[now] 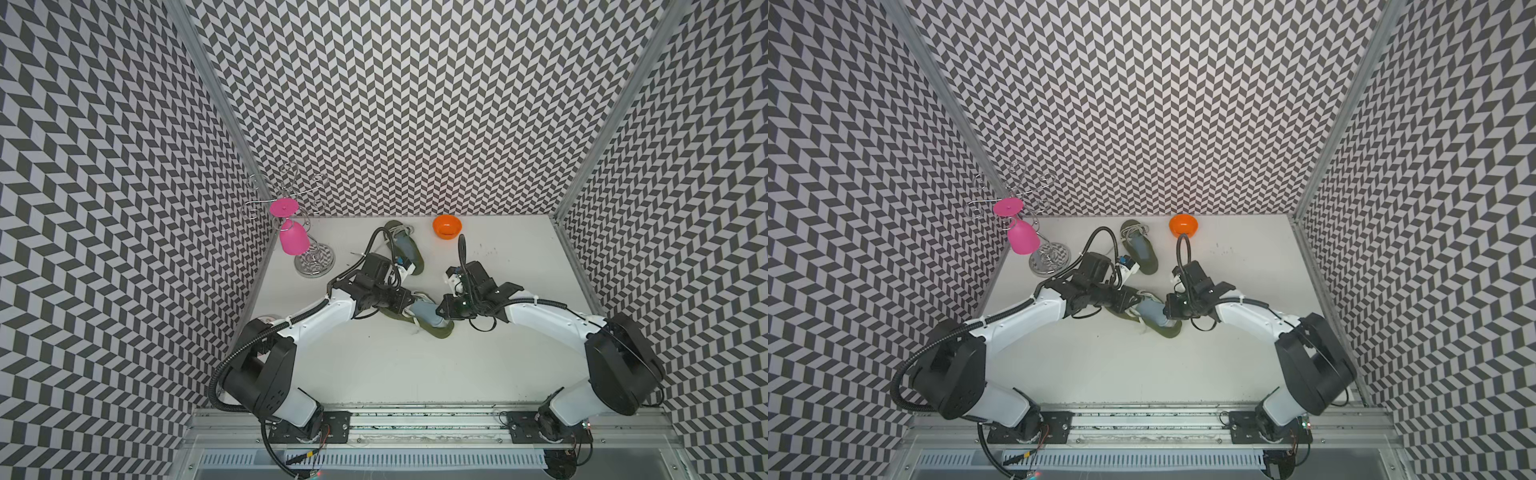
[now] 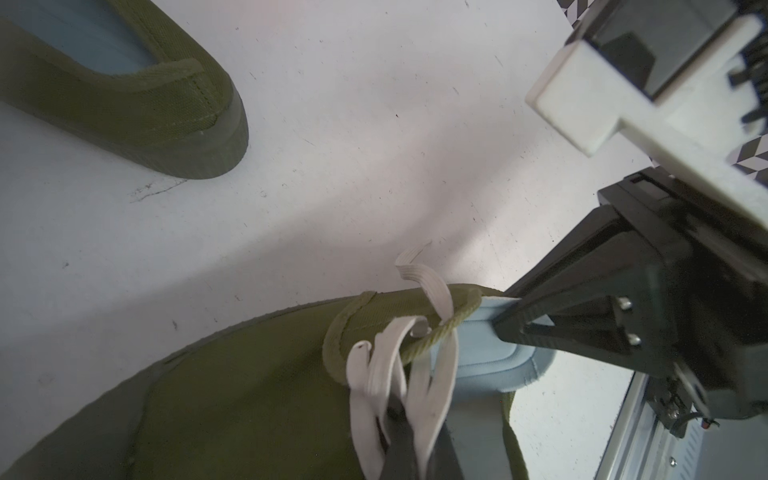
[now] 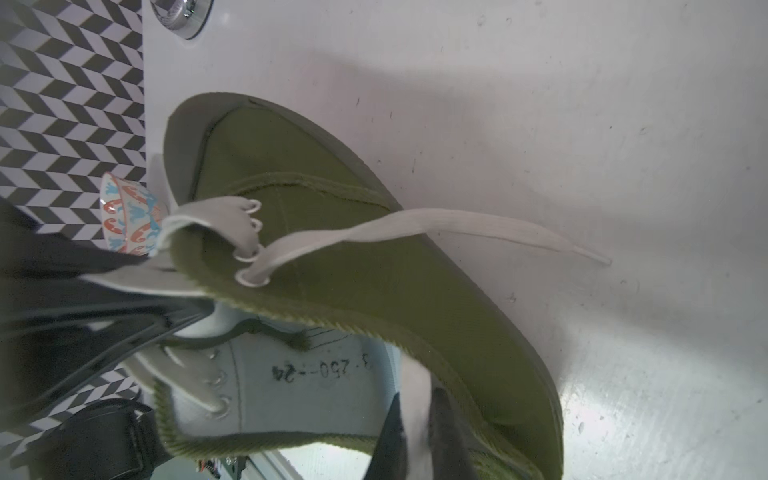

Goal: Insert the insole into the shoe

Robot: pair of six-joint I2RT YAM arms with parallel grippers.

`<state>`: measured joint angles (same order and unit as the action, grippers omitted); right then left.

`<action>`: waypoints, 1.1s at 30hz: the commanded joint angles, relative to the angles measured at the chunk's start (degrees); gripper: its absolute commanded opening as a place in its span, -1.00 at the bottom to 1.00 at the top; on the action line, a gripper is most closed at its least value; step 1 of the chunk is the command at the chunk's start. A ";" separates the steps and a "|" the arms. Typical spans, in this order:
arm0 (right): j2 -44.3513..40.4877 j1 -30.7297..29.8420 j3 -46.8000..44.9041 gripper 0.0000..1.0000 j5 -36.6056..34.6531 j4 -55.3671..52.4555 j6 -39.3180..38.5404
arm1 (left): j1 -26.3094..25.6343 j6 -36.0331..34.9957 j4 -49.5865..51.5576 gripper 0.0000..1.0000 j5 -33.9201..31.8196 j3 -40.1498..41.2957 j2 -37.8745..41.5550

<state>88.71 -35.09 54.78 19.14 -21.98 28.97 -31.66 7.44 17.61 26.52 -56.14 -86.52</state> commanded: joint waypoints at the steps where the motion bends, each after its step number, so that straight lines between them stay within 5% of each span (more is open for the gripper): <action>1: 1.81 -1.61 0.67 -0.81 -4.15 6.87 1.37 | -0.60 0.73 -4.67 -0.92 6.37 -0.30 2.39; 17: 6.61 -6.98 2.14 -0.81 -19.62 0.48 1.00 | 1.52 3.67 -6.86 -0.92 9.35 0.45 2.41; 27: 3.13 -7.80 2.77 -0.21 -32.92 -7.68 -5.06 | 2.55 1.35 -2.53 -0.93 -1.04 0.56 2.86; 30: 1.26 -7.80 4.66 0.25 -34.09 -10.60 -5.90 | 2.47 1.08 -1.97 -0.93 -2.15 0.93 2.94; 33: -1.39 -7.80 6.56 0.40 -33.10 -12.09 -6.28 | 2.22 0.73 -1.61 -0.93 -3.32 0.95 2.54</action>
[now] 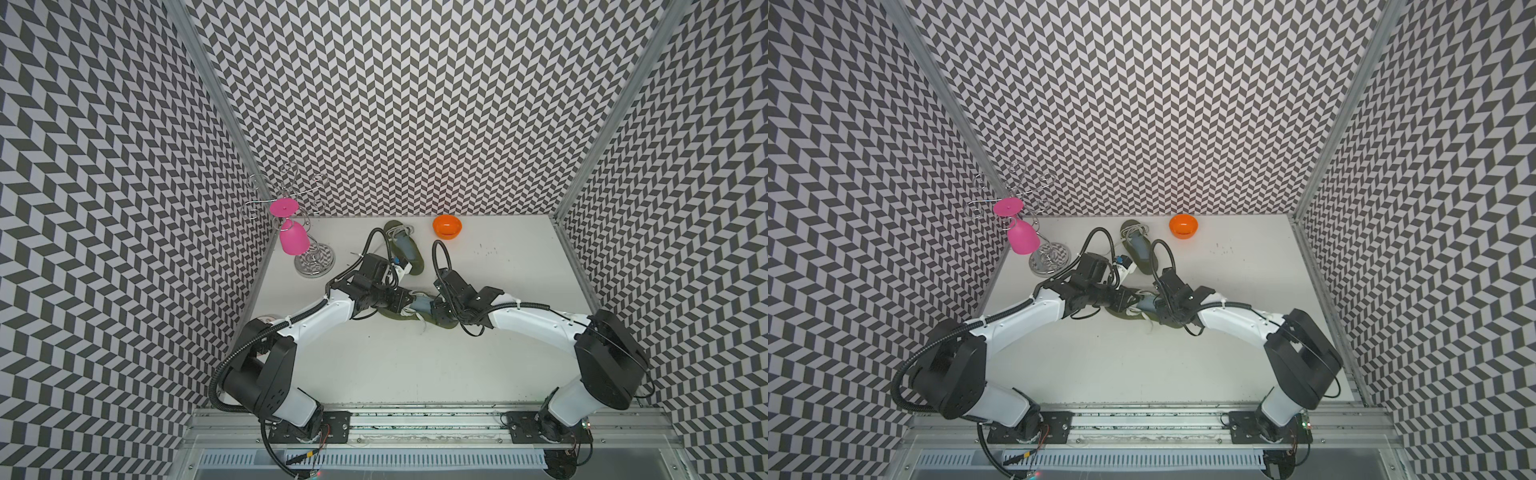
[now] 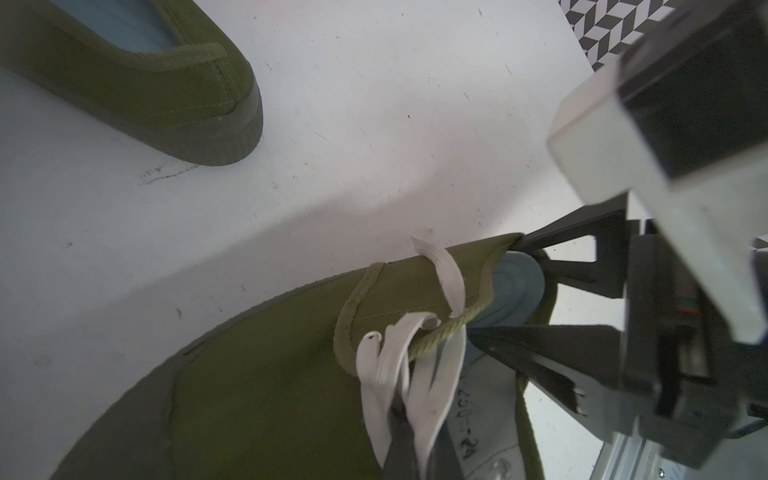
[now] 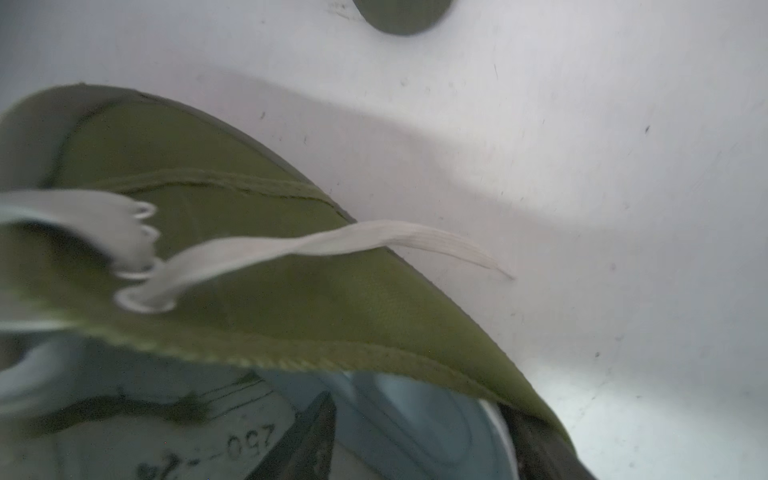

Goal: Insert the insole into the shoe

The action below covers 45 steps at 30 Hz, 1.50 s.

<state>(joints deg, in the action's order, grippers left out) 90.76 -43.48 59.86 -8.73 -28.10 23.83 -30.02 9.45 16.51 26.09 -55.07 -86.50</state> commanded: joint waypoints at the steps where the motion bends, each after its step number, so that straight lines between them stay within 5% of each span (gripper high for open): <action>1: -4.40 0.59 2.02 0.41 -5.04 -6.28 -1.14 | 0.48 -1.26 -0.35 -0.93 -3.38 -0.29 2.11; 21: 0.07 1.20 -3.52 0.35 -3.00 -1.29 -0.38 | -2.91 -1.59 0.10 -0.94 -5.53 -2.02 1.33; 29: 8.32 1.48 -4.43 0.32 -11.68 -1.03 -0.88 | -4.56 -3.78 0.54 -0.93 -5.37 -2.49 2.43; 37: 0.23 1.52 0.43 0.33 -0.95 -2.15 0.30 | -4.61 -4.03 0.72 -0.93 -6.98 -2.41 2.08; 45: -3.67 1.48 -2.00 0.14 12.79 4.81 -9.42 | -6.79 -8.26 0.47 -0.92 -2.14 -3.34 1.57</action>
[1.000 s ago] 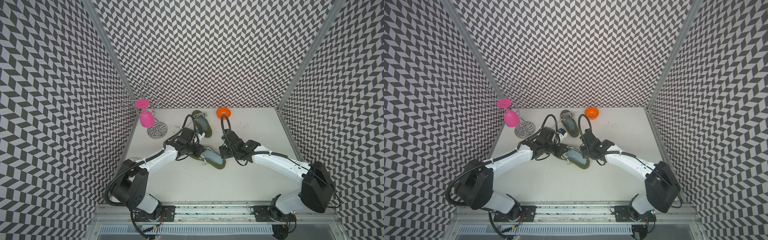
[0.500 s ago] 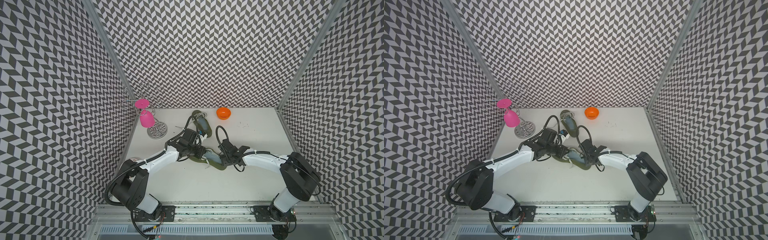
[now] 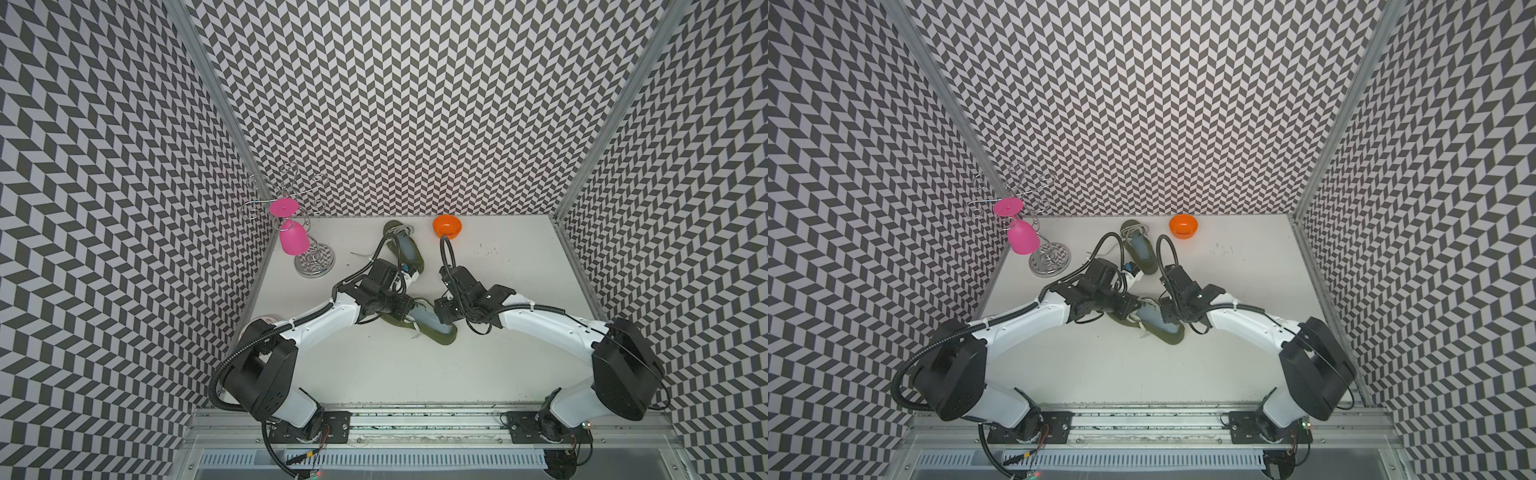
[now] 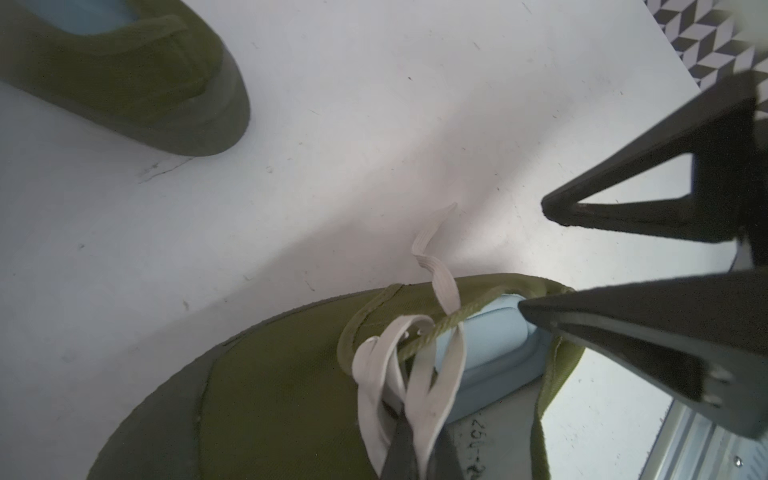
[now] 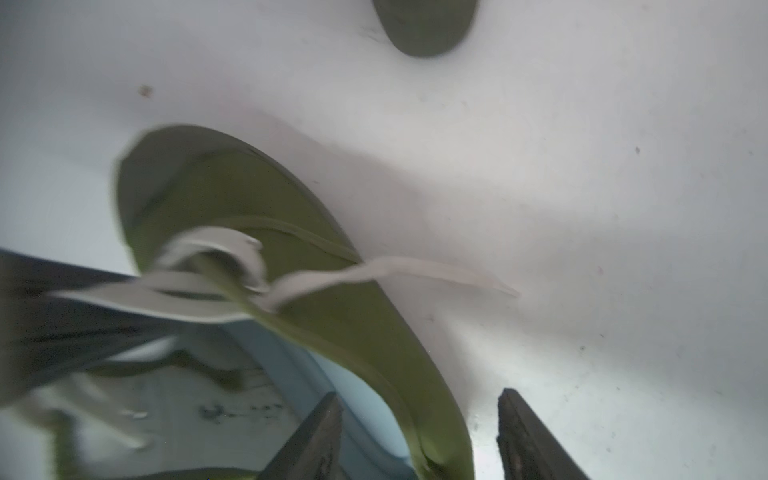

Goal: Insert the insole into the shoe

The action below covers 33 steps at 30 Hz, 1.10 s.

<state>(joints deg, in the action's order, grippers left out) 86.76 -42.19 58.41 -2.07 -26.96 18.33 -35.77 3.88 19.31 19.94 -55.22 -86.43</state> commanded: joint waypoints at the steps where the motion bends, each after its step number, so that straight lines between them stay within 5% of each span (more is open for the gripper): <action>1: 1.01 0.18 -0.75 0.13 6.59 3.95 -4.18 | -1.47 -3.13 -2.17 -0.92 4.47 -3.62 1.36; 10: -0.34 0.08 -6.64 0.11 7.89 8.01 -3.77 | -3.14 -4.71 -1.42 -0.93 7.12 -6.35 0.51; 14: -1.98 0.09 -10.19 -0.66 7.34 8.73 -2.46 | -3.82 -6.39 -1.51 -0.93 8.85 -7.23 -0.54; 16: -2.49 0.10 -11.21 -0.88 7.60 8.27 -0.95 | -3.96 -6.30 -1.47 -0.87 7.93 -8.22 -1.80; 25: -4.34 3.24 -12.18 -1.00 1.63 2.65 8.33 | -3.95 0.29 -0.59 0.12 -3.08 -15.11 -8.54; 33: -7.89 12.18 -14.19 -1.00 4.96 3.38 7.75 | 2.72 18.35 -3.20 0.29 -12.30 -20.88 -9.72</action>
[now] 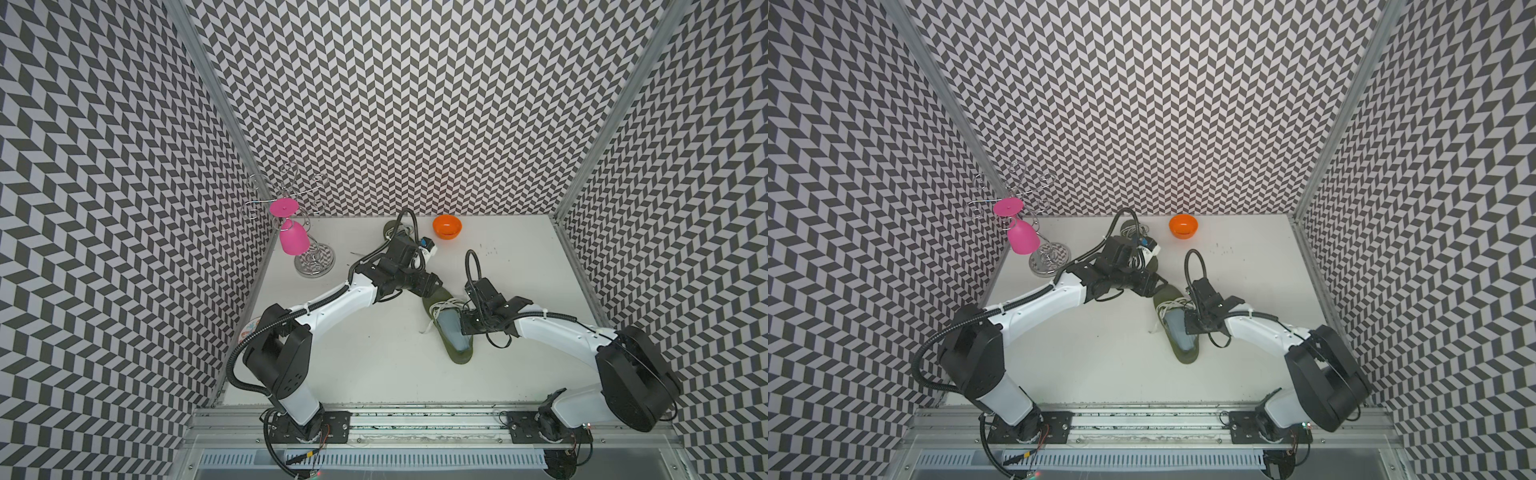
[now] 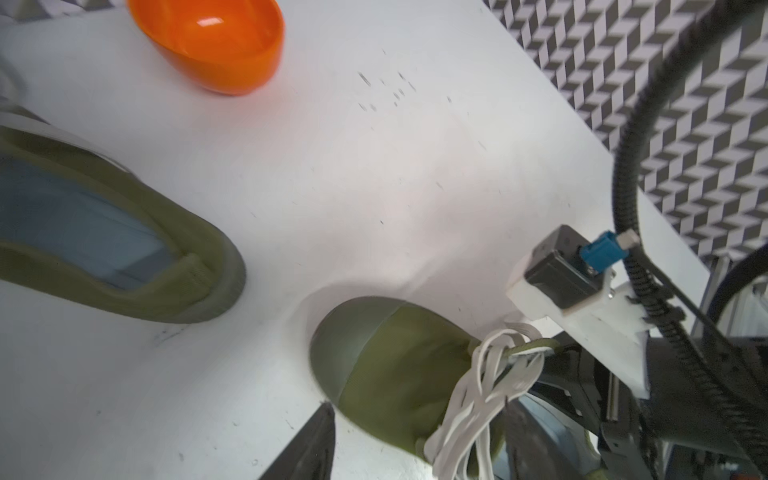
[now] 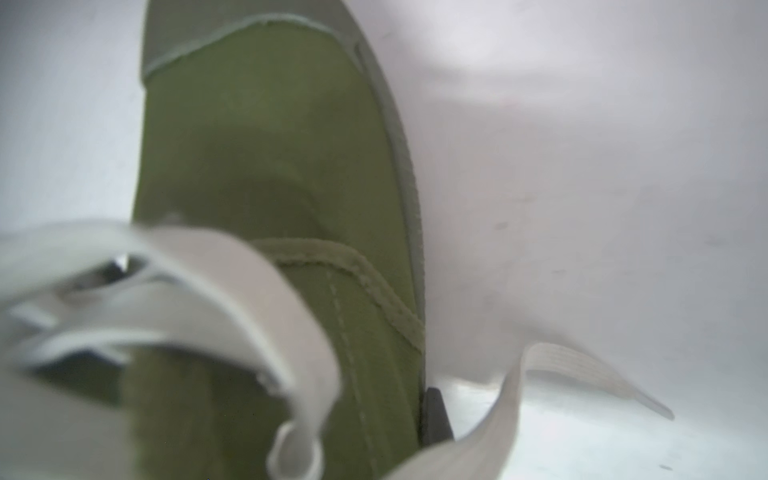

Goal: Insert the insole into the shoe

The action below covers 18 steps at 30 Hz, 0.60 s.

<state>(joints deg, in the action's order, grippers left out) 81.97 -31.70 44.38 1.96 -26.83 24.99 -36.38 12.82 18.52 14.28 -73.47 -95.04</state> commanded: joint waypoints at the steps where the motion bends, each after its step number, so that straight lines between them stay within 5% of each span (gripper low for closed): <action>1: -3.37 1.97 -0.02 -1.00 0.99 3.28 1.03 | 4.39 12.84 -1.42 0.28 -8.92 -3.87 -2.87; 4: -3.09 2.06 0.76 -1.00 1.41 3.26 0.58 | 6.36 16.74 1.77 0.27 -13.21 -8.15 -8.48; 18: -0.28 2.06 2.11 -1.00 4.11 6.15 -0.35 | 11.65 21.71 -2.16 0.28 -12.84 -16.28 -22.50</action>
<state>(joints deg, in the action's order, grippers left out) 81.73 -29.43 44.45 4.80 -26.11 24.91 -25.63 32.73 18.02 2.57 -86.52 -116.27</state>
